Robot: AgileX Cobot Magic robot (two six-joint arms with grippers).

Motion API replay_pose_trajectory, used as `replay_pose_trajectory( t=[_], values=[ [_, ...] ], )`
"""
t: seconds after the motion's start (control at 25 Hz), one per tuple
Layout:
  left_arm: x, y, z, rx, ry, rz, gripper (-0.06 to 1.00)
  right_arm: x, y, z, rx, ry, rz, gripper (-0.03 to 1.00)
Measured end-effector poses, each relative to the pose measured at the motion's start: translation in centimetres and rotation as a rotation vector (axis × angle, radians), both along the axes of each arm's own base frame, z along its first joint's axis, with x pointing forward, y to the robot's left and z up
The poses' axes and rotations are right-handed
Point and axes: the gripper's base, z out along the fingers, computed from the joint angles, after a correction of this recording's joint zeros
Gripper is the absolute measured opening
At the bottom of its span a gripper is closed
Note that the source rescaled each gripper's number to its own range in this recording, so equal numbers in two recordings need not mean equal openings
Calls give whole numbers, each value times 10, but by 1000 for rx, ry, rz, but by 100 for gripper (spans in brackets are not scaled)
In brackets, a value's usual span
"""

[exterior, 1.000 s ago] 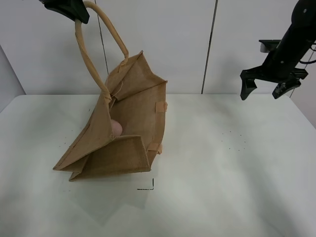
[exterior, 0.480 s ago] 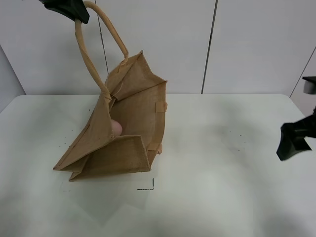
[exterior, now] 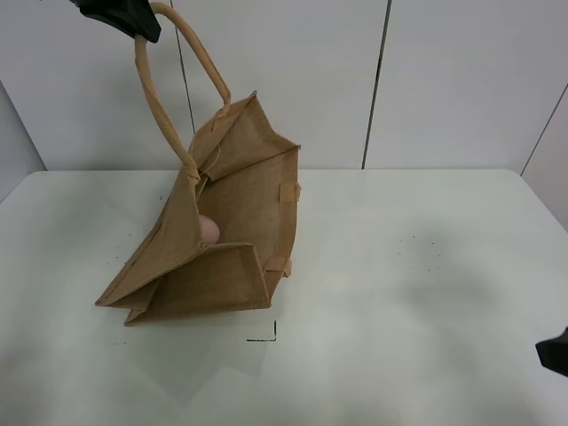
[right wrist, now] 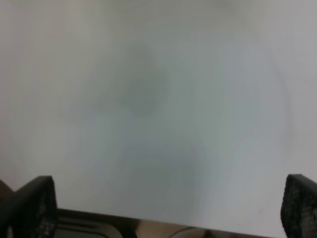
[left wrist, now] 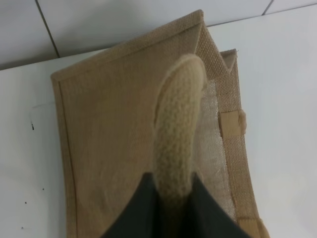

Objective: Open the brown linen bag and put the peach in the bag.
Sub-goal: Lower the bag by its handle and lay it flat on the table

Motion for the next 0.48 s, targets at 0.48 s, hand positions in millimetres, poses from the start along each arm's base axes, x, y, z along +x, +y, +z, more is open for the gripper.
replay_pose_trajectory(
  t=[0.48],
  values=[
    [0,0,0,0,0,0,0,-62,-1,21,-10,-442,-4,100]
  ],
)
